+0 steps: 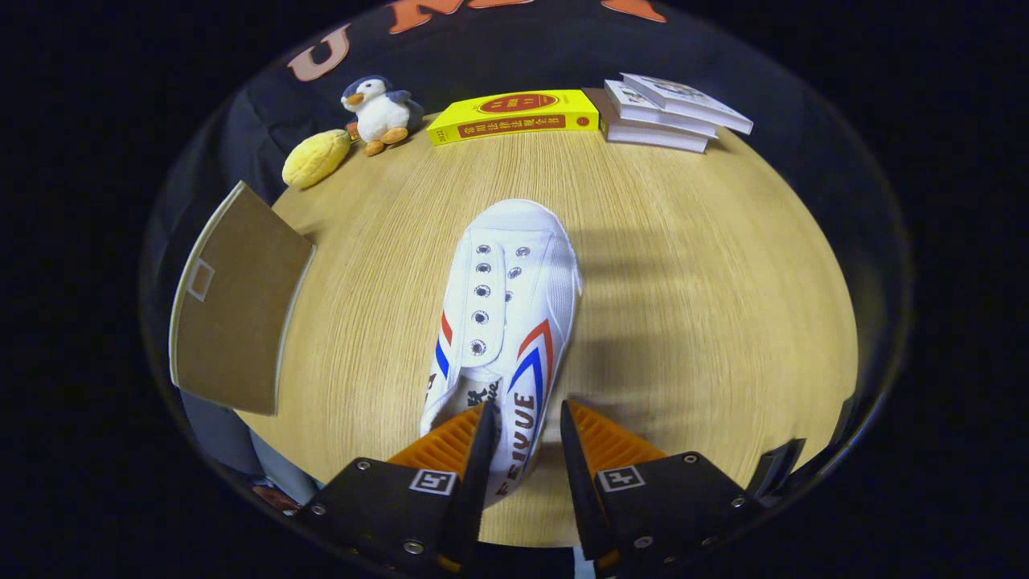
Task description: Open the storage box then place both shoes into the box .Put the left shoe in first, then the right shoe, with the right side of both shoes facing outward in a uniform manner.
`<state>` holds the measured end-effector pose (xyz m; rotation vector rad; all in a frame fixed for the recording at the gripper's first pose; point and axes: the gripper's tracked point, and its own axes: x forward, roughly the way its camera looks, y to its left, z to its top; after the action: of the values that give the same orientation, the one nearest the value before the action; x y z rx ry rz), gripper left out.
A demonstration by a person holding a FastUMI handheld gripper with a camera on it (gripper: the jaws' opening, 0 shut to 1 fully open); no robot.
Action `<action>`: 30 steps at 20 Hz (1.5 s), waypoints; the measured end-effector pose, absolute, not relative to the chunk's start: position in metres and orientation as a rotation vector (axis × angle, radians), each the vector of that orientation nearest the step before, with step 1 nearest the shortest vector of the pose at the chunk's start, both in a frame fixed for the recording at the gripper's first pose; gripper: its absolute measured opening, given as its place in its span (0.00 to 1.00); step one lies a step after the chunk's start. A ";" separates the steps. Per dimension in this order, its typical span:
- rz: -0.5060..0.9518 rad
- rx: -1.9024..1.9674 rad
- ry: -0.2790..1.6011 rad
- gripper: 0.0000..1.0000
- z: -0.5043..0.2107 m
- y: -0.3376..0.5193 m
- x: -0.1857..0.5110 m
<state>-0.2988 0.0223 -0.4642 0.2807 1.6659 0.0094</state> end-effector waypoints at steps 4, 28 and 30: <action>-0.027 0.379 1.671 0.32 -0.466 0.022 -0.301; -0.055 0.416 1.481 0.02 -0.416 0.064 -0.241; -0.037 0.451 1.438 0.02 -0.399 0.075 -0.222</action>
<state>-0.2215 0.0753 -0.3992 0.4512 1.4377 -0.0370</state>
